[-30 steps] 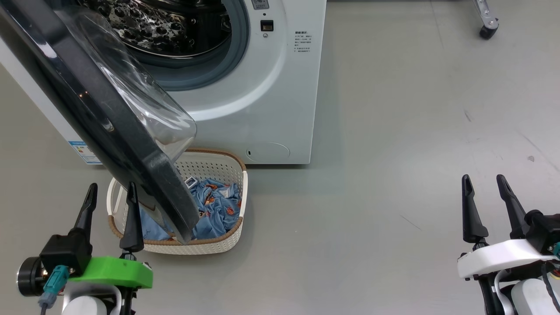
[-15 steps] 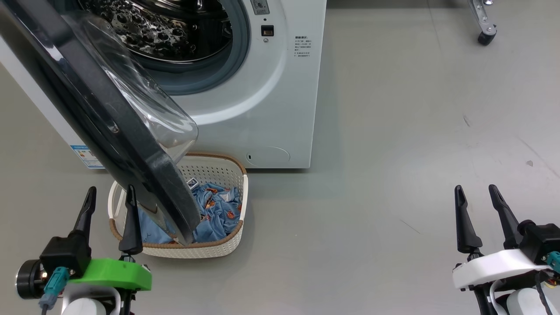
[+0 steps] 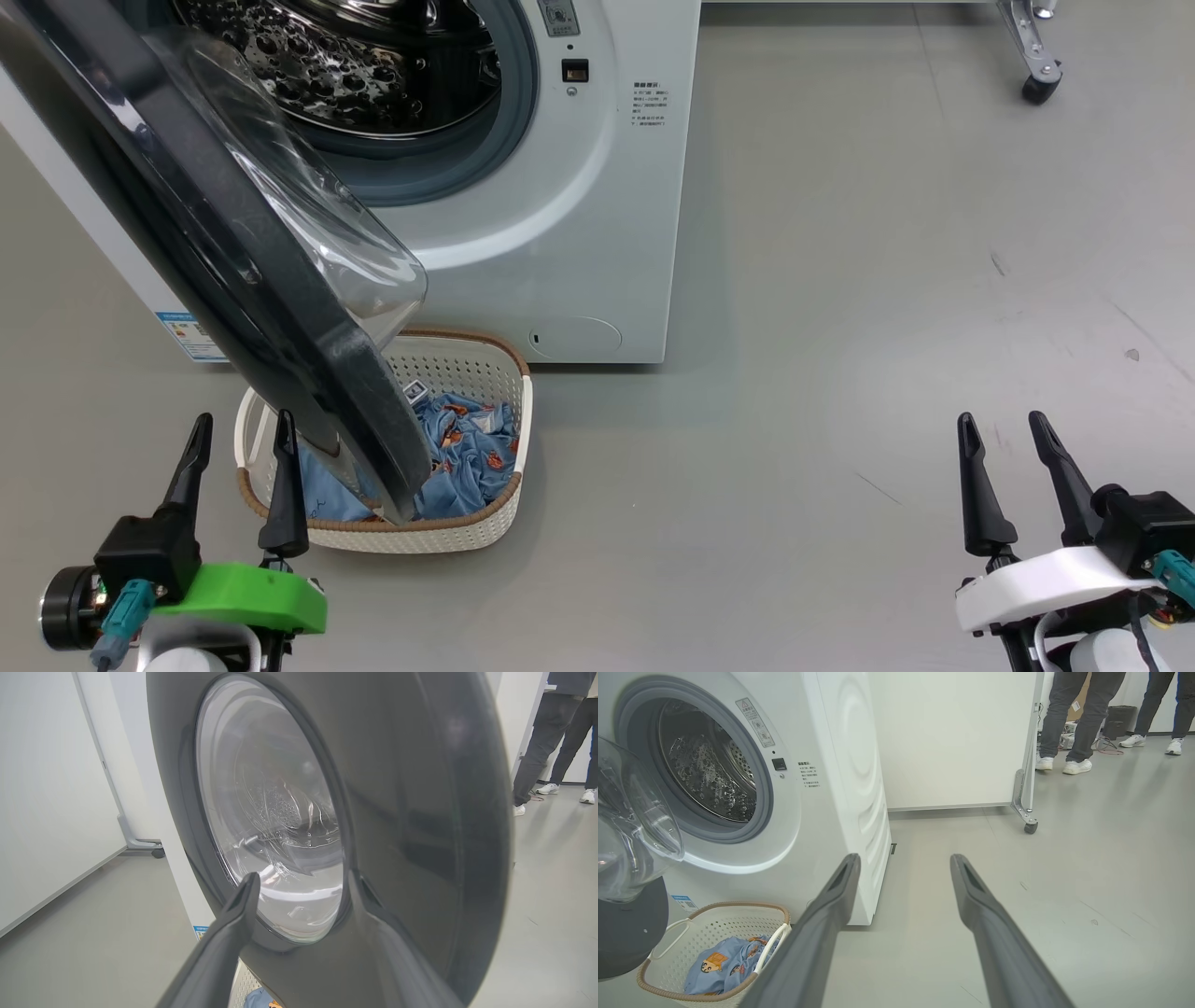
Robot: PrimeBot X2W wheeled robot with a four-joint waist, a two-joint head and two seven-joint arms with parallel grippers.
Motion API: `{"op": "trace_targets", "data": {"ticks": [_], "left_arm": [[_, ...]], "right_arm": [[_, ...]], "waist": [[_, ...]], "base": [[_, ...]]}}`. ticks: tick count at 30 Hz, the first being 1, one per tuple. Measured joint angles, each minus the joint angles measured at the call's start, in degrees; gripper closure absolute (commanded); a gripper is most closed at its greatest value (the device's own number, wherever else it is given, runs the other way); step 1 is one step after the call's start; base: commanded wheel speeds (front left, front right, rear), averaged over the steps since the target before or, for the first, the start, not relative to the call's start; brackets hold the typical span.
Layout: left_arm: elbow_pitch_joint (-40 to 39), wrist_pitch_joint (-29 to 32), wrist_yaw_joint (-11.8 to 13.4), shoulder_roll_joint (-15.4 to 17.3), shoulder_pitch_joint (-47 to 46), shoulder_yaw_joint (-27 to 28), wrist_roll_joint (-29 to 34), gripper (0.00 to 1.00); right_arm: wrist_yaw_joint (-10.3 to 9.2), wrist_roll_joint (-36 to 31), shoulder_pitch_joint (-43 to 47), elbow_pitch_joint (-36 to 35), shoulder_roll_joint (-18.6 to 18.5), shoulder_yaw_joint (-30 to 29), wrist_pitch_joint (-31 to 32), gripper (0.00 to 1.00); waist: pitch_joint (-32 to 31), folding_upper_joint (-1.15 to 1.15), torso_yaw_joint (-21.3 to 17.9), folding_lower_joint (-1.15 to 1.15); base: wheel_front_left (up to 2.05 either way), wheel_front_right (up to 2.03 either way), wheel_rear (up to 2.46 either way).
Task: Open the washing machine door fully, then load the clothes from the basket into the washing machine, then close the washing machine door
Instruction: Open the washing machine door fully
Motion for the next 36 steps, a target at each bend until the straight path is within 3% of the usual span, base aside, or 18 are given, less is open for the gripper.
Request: {"op": "trace_targets", "data": {"ticks": [36], "left_arm": [[-0.01,0.00,0.00,-0.11,0.00,-0.33,0.00,0.00]], "right_arm": [[2.43,-3.05,0.01,0.96,2.38,-3.64,0.00,0.00]], "waist": [[-0.22,0.00,0.52,0.00]], "base": [[0.00,0.00,0.00]]}}
